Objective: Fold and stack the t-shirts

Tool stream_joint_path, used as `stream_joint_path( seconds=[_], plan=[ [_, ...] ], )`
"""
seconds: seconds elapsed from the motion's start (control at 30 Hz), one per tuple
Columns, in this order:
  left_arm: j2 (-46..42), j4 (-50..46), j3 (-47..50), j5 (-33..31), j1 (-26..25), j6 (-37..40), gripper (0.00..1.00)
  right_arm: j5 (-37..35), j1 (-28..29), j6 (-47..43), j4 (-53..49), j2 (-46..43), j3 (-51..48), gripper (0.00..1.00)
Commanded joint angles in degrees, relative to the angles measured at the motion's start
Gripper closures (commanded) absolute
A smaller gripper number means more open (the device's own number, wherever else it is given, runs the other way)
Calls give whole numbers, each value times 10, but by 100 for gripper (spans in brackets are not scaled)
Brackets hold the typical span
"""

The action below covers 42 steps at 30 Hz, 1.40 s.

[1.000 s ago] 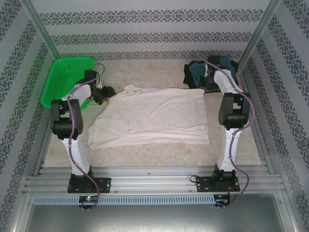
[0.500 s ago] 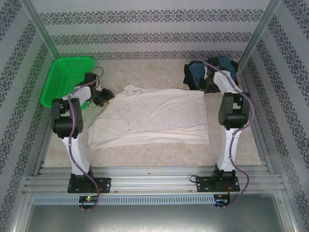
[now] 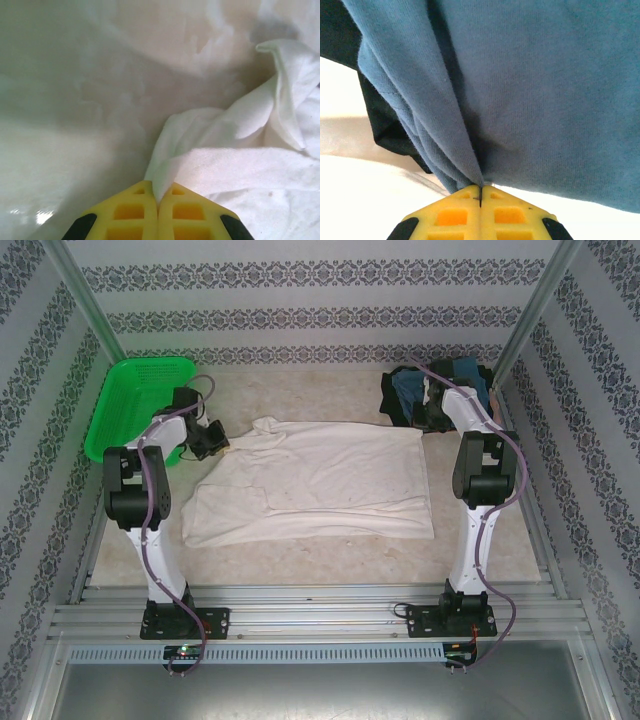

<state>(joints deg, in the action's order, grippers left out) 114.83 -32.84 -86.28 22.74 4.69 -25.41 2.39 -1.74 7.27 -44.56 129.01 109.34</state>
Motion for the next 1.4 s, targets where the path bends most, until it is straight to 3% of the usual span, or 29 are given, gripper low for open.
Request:
stream_joint_path(
  seconds=[0.0, 0.4, 0.7, 0.73, 0.8, 0.87, 0.9, 1.03, 1.17, 1.3, 1.37],
  plan=[
    [-38, -81, -50, -97, -22, 76, 100, -11, 0, -8, -9, -17, -10, 100],
    [-21, -146, -131, -290, -131, 151, 100, -13, -1, -9, -12, -7, -8, 100],
    [59, -164, -187, -347, -114, 153, 99, -2, 1, -11, -21, 1, 5, 100],
    [70, -181, -201, -358, -110, 142, 97, -2, 2, -12, -23, 1, 7, 100],
    [77, -191, -205, -382, -103, 123, 78, -1, 3, -14, -27, 1, 8, 100],
    [69, -192, -198, -400, -96, 98, 65, 4, 3, -13, -27, -1, 7, 100],
    [59, -184, -192, -398, -95, 90, 57, 4, 4, -14, -26, -2, 6, 100],
    [23, -163, -200, -372, -123, 96, 44, 5, 4, -19, -29, -3, 2, 100],
    [-6, -79, -175, -206, -143, 125, 30, 5, 4, -22, -28, -6, -5, 100],
    [28, -68, -199, -73, -149, 169, 29, 8, 3, -21, -28, -6, -11, 100],
    [61, -109, -238, -64, -149, 181, 30, 8, 3, -23, -29, -7, -11, 100]
  ],
)
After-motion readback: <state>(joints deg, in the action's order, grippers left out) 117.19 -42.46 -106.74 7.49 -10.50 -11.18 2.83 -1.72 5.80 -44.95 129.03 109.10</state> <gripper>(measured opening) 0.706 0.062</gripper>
